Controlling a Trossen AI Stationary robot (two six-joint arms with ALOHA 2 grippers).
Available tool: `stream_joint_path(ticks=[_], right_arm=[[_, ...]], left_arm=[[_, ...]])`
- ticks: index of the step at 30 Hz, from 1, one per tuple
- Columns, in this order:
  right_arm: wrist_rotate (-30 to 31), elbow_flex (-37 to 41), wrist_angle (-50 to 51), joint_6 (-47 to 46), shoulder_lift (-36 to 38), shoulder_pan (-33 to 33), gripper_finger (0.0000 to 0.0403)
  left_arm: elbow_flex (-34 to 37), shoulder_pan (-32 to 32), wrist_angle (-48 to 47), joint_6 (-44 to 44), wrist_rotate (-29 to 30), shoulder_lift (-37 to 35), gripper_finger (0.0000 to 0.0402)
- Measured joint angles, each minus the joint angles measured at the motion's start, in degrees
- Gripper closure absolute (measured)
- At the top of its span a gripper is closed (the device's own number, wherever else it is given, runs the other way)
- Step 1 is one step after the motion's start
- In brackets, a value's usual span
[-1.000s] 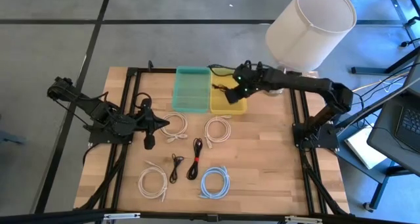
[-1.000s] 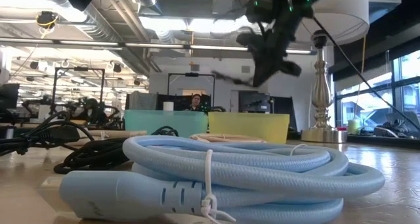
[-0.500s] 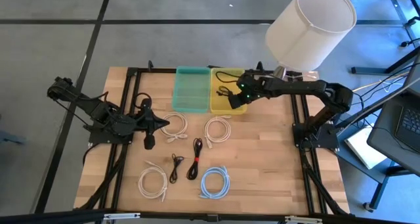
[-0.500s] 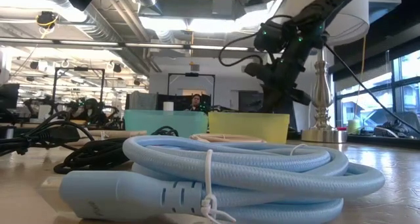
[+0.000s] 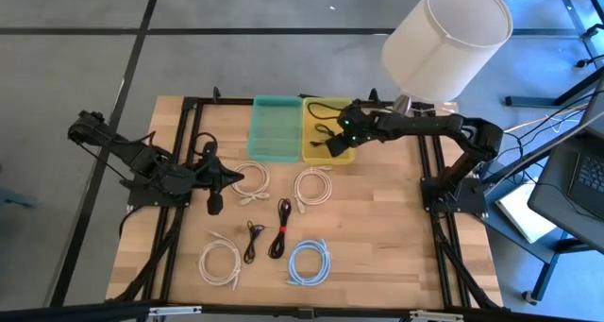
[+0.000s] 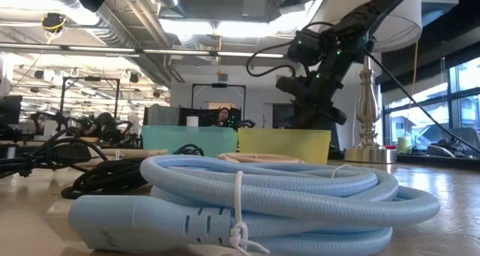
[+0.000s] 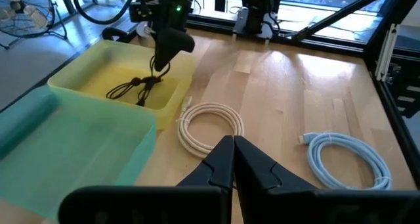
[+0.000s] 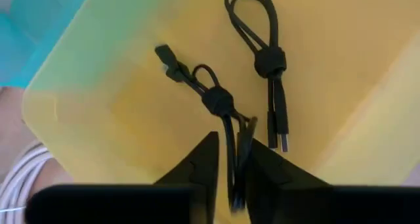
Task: Pick & Place USB Port
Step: Put the top right black charger cable into the yellow bin, then put the left black charger cable into the yellow bin
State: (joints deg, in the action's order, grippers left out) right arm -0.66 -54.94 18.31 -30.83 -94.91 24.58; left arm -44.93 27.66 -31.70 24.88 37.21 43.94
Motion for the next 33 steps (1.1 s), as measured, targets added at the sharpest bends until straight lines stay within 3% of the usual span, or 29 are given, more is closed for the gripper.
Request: stream_joint_path(ticks=[10, 23, 33], right_arm=[[0.2, -3.7, 2.9, 3.5, 0.2, 0.0, 0.0271], [10.4, -10.0, 17.3, 8.1, 0.2, -0.7, 0.0280], [14.7, -12.8, 17.9, 11.8, 0.2, -2.6, 0.0303]], left_arm=[[0.0, 0.0, -0.1, -0.2, -1.1, 0.0, 0.0398], [0.0, 0.0, -0.3, -1.2, -0.9, 0.0, 0.0398], [0.0, 0.0, -0.3, -1.6, -0.7, 0.0, 0.0398]])
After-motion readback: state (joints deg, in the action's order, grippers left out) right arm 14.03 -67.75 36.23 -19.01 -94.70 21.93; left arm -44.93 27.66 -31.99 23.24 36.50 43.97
